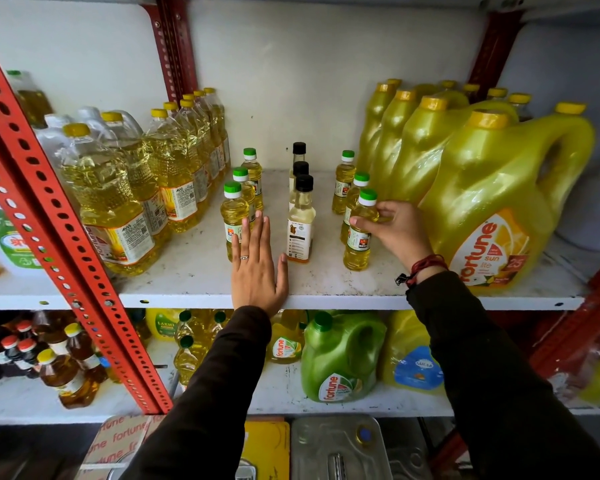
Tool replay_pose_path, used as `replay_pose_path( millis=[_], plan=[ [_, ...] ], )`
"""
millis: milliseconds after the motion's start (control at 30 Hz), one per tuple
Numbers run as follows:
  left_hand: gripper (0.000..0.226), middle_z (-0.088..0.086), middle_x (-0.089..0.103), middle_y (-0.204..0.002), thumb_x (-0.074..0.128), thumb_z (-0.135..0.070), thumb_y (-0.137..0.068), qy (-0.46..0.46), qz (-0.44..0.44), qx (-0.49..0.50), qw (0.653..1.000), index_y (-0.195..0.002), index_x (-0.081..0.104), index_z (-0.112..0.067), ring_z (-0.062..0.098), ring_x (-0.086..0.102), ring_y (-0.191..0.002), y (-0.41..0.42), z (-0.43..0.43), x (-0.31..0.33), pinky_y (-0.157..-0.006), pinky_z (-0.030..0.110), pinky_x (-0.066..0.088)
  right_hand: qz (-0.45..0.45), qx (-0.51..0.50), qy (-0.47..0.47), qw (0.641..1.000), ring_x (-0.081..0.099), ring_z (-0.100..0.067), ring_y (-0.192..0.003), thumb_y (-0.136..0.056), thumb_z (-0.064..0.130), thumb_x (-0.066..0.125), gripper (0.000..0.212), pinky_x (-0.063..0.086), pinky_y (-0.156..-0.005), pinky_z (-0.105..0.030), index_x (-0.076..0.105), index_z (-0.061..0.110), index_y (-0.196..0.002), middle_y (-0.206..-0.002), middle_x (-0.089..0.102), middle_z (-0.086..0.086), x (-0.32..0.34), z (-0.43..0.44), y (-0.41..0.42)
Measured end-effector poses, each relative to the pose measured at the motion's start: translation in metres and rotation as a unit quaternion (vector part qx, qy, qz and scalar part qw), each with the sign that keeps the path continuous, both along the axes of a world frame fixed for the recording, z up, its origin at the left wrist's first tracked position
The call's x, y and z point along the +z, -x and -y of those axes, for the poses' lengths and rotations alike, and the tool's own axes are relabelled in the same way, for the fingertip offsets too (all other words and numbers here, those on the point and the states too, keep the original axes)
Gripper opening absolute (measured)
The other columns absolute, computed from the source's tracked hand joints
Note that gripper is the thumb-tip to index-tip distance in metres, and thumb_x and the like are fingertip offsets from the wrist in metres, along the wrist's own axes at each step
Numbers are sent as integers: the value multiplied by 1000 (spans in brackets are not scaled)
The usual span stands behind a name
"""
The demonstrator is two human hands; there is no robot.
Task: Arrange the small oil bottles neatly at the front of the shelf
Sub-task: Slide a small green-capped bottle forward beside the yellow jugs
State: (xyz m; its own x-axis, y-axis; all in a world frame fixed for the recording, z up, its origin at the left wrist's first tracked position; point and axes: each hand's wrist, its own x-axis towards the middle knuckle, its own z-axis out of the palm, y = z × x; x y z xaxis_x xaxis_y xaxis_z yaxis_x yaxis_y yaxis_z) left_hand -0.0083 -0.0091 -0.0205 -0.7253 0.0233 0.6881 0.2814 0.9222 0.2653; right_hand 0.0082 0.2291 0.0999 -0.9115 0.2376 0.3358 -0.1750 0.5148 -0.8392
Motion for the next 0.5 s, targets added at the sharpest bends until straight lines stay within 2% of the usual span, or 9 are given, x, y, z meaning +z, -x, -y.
replay_pose_path(
  millis=[167,300,433,500],
  plan=[
    [74,7,1,-176,29,-42,-105,-2,-5,2,1000,-168,11,-8,25,-3,-163,0,0,0,-130,35,-14,1,-8,-23,1000,62,-10,-93,-72,26,88,47,41,-67,-9,72,9,-113,-99,68,0,1,-3,-15],
    [74,8,4,-176,33,-41,-104,-5,-5,4,1000,-168,12,-8,25,-2,-163,1,0,-1,-131,37,-13,1,-19,-22,1000,65,-11,-96,-70,28,89,46,48,-83,-24,74,12,-110,-98,69,1,-1,-5,-31],
    [74,9,4,-177,33,-40,-105,-4,-3,4,1000,-168,11,-8,25,-3,-164,1,-1,-2,-132,39,-10,1,-23,-18,1000,67,-12,-98,-69,29,90,45,53,-89,-28,75,14,-109,-105,75,-3,-3,-7,-44],
    [74,9,4,-177,33,-41,-105,-3,-4,3,1000,-168,12,-7,25,-3,-164,2,0,-2,-132,39,-10,2,-25,-18,1000,67,-12,-96,-69,29,90,45,52,-87,-27,75,15,-109,-106,75,-4,-3,-7,-50]
  ],
)
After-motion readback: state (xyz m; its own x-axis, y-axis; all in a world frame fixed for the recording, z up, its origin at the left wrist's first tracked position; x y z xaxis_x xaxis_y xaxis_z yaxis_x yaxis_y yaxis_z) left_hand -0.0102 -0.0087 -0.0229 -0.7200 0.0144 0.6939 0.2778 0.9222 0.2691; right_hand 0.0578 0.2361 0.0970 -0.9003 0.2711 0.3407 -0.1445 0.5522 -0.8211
